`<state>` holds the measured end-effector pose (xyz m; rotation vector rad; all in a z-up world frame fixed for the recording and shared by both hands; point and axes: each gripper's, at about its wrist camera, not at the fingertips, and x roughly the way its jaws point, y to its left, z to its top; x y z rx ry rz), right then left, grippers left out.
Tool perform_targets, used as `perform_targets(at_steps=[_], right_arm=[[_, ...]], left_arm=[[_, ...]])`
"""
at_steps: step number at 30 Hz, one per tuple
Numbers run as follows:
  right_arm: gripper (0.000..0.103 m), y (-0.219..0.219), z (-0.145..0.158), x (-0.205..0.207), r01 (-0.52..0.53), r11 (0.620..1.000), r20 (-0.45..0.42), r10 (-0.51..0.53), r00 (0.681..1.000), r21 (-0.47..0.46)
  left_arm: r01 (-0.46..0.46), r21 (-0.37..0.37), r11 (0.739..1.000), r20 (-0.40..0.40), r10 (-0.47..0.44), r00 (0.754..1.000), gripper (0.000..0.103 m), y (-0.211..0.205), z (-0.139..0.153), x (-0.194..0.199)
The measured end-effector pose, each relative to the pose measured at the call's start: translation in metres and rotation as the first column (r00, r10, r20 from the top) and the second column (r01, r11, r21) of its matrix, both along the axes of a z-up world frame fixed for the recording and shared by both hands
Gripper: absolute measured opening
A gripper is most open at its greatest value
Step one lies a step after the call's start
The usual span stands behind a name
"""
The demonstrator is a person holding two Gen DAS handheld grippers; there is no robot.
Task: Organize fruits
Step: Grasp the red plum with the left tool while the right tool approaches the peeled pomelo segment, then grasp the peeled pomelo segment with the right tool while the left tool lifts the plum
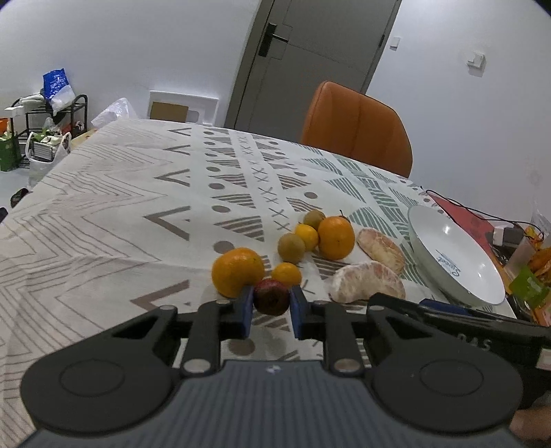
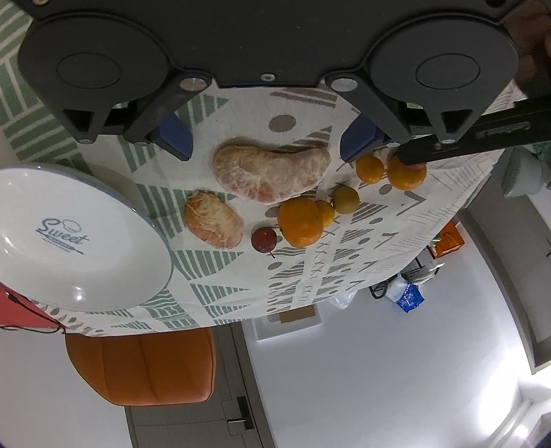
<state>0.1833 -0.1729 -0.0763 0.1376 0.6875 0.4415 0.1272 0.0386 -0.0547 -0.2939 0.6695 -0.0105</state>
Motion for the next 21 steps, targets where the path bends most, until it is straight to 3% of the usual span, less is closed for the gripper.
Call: perform_targets(at_steps=[7, 18, 20, 21], right_arm=[[0.103, 0.018, -0.003, 0.003, 0.009, 0.998, 0.015, -0.008, 1.0, -0.067], [0.103, 0.044, -0.009, 0.014, 0.02, 0.984, 0.046, -0.013, 0.999, -0.174], [0.102, 0.045, -0.009, 0.015, 0.023, 0.984, 0.052, -0.014, 0.999, -0.178], [0.094, 0.046, -0.009, 0.015, 0.025, 0.983, 0.058, -0.015, 0.998, -0.182]], left_arm=[[-0.027, -0.003, 1.0, 0.006, 0.027, 1.0, 0.021, 0.008, 0.001, -0.006], [-0.047, 0.001, 0.999, 0.01, 0.047, 0.999, 0.021, 0.015, 0.001, -0.011], [-0.054, 0.0, 0.999, 0.011, 0.054, 0.998, 0.021, 0.016, 0.002, -0.011], [-0.057, 0.0, 0.998, 0.013, 0.057, 0.998, 0.021, 0.016, 0.002, -0.011]])
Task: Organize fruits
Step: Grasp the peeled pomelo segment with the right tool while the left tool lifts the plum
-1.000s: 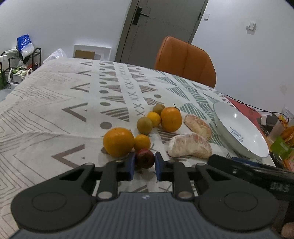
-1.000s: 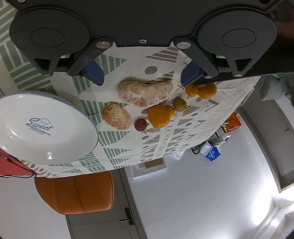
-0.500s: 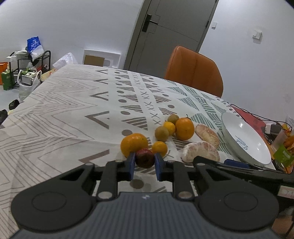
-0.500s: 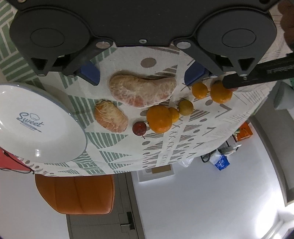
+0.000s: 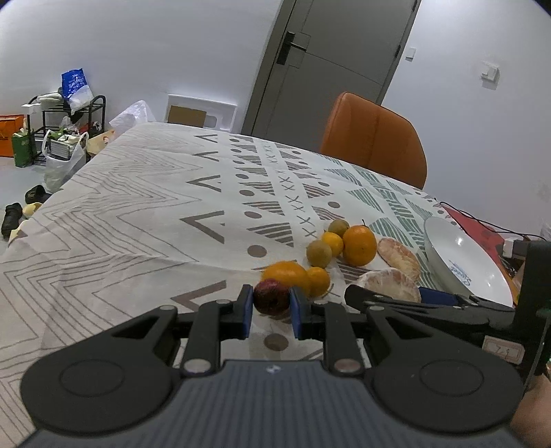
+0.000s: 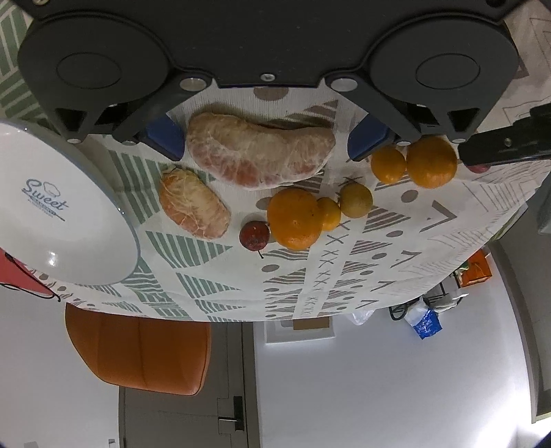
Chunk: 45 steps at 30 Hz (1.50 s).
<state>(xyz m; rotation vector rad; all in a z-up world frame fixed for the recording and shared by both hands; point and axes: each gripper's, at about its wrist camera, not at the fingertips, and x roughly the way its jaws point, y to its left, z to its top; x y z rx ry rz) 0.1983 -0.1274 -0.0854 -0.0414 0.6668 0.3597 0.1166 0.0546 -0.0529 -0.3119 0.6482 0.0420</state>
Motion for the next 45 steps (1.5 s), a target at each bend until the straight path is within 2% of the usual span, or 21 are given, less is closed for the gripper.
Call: perform_targets(at_steps=[1, 17, 25, 32, 45], right_arm=[[0.087, 0.0, 0.0, 0.0, 0.001, 1.0, 0.01, -0.001, 1.0, -0.008], [0.086, -0.031, 0.022, -0.027, -0.053, 0.992, 0.078, 0.044, 0.996, 0.114], [0.086, -0.051, 0.042, -0.044, -0.069, 0.983, 0.149, 0.044, 0.988, 0.172], [0.086, -0.069, 0.052, -0.048, -0.023, 0.983, 0.185, -0.011, 0.983, 0.183], [0.086, -0.122, 0.05, -0.044, 0.084, 0.975, 0.205, -0.127, 0.97, 0.207]], left_arm=[[-0.002, 0.001, 1.0, 0.001, 0.002, 1.0, 0.021, 0.0, 0.0, 0.0], [0.012, 0.02, 1.0, 0.03, -0.013, 0.999, 0.021, -0.01, 0.01, -0.001], [0.047, 0.028, 0.999, 0.046, -0.048, 0.998, 0.021, -0.022, 0.017, 0.0], [0.091, 0.031, 0.995, 0.07, -0.093, 0.993, 0.021, -0.036, 0.024, 0.007], [0.159, 0.058, 0.986, 0.085, -0.163, 0.983, 0.021, -0.077, 0.032, 0.024]])
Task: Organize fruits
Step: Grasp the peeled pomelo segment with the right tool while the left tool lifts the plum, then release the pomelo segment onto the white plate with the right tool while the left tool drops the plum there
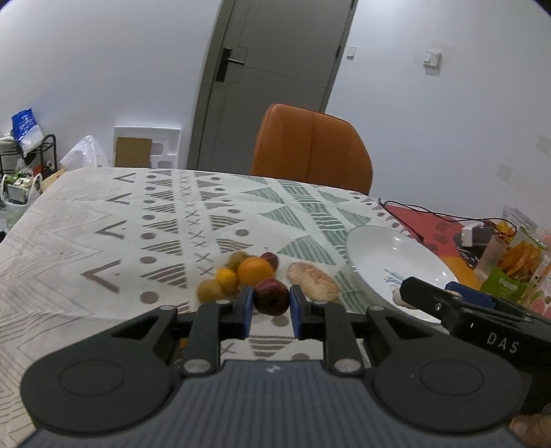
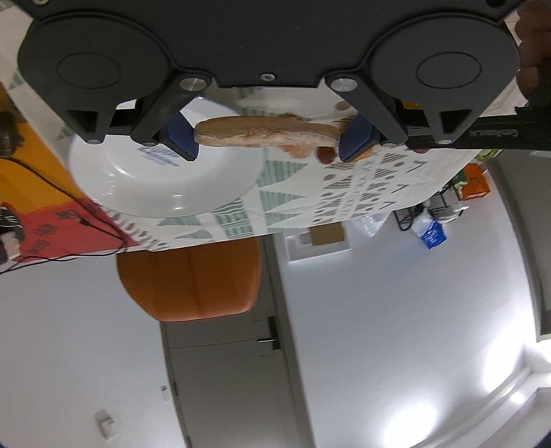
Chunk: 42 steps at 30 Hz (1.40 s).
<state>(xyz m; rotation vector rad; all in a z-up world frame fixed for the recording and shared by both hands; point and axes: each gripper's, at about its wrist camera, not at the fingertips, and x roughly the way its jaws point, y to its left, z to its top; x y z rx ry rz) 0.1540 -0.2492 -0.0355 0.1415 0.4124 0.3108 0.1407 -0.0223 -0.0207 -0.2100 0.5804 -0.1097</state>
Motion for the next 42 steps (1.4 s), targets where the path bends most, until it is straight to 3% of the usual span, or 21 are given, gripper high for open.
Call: perform_targets(at_steps=[17, 33, 42], right_arm=[[0.086, -0.053, -0.011, 0.016, 0.093, 0.996, 0.012, -0.093, 0.996, -0.004], [0.087, -0.072, -0.015, 0.032, 0.062, 0.998, 0.006, -0.062, 0.998, -0.003], [0.09, -0.089, -0.008, 0.018, 0.066, 0.997, 0.025, -0.066, 0.997, 0.034]], left_arm=[[0.067, 0.045, 0.997, -0.005, -0.067, 0.998, 0.021, -0.049, 0.002, 0.019], [0.099, 0.08, 0.992, -0.009, -0.098, 0.995, 0.021, -0.085, 0.004, 0.047], [0.118, 0.084, 0.989, -0.01, -0.118, 0.993, 0.021, -0.103, 0.004, 0.061]])
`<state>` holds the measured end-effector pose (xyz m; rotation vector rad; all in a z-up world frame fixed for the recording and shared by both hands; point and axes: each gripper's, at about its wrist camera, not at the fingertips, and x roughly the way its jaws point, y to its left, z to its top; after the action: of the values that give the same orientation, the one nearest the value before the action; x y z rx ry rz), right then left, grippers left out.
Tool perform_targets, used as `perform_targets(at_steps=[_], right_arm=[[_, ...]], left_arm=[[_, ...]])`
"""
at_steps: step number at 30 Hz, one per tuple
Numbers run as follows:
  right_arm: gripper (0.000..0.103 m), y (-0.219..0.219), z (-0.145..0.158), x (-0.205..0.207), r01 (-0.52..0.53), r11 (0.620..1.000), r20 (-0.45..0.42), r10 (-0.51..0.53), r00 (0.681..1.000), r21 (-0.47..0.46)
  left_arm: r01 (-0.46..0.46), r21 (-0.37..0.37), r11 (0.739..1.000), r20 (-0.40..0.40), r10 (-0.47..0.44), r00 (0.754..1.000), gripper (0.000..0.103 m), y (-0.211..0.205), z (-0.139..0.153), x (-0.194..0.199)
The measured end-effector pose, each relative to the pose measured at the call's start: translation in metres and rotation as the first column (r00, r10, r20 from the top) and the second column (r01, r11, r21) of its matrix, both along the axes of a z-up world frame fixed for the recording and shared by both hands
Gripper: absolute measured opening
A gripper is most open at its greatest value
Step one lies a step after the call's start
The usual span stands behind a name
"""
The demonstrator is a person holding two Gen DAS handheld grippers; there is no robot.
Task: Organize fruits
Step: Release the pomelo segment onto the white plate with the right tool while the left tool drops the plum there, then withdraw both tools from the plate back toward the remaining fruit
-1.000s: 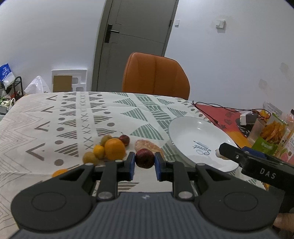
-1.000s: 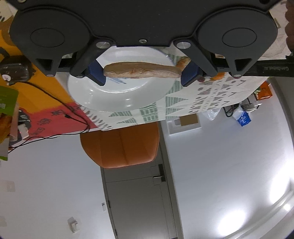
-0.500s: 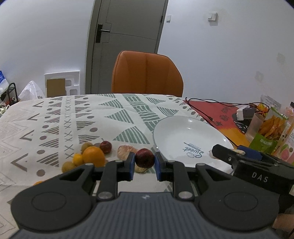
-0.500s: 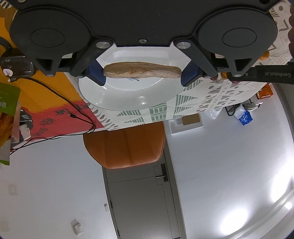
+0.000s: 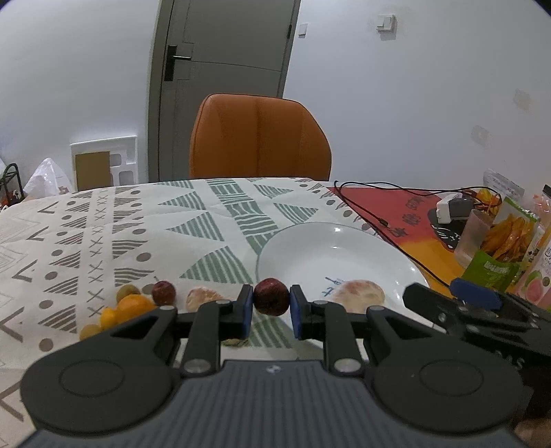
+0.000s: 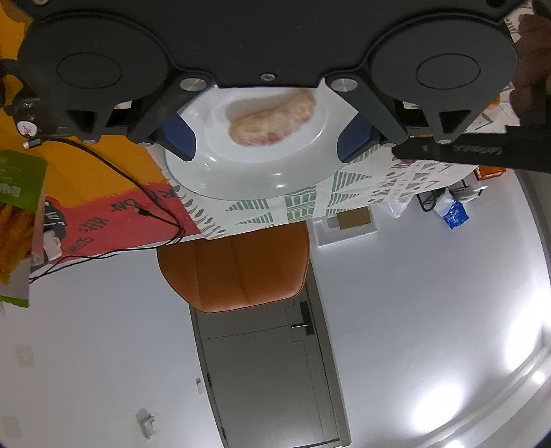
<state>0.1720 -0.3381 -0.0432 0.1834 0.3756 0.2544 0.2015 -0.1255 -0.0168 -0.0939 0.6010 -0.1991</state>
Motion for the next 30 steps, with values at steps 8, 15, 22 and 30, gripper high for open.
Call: perform_targets(at_steps=[8, 15, 22, 30], right_arm=[[0.092, -0.012, -0.003, -0.01, 0.023, 1.0, -0.025, -0.023, 0.999, 0.012], [0.094, -0.02, -0.004, -0.018, 0.047, 0.999, -0.049, -0.046, 0.998, 0.016], [0.098, -0.022, -0.008, -0.022, 0.066, 0.997, -0.079, -0.063, 0.995, 0.034], [0.103, -0.003, -0.009, -0.026, 0.046, 0.998, -0.093, -0.042, 0.995, 0.035]], left_arm=[[0.032, -0.014, 0.999, 0.001, -0.032, 0.999, 0.021, -0.014, 0.001, 0.009], [0.067, -0.029, 0.997, -0.003, -0.067, 0.998, 0.024, -0.028, 0.001, 0.014], [0.043, -0.026, 0.999, -0.008, -0.043, 0.999, 0.041, -0.017, 0.003, 0.006], [-0.062, -0.01, 0.998, 0.013, 0.062, 0.998, 0.075, 0.021, 0.008, -0.014]])
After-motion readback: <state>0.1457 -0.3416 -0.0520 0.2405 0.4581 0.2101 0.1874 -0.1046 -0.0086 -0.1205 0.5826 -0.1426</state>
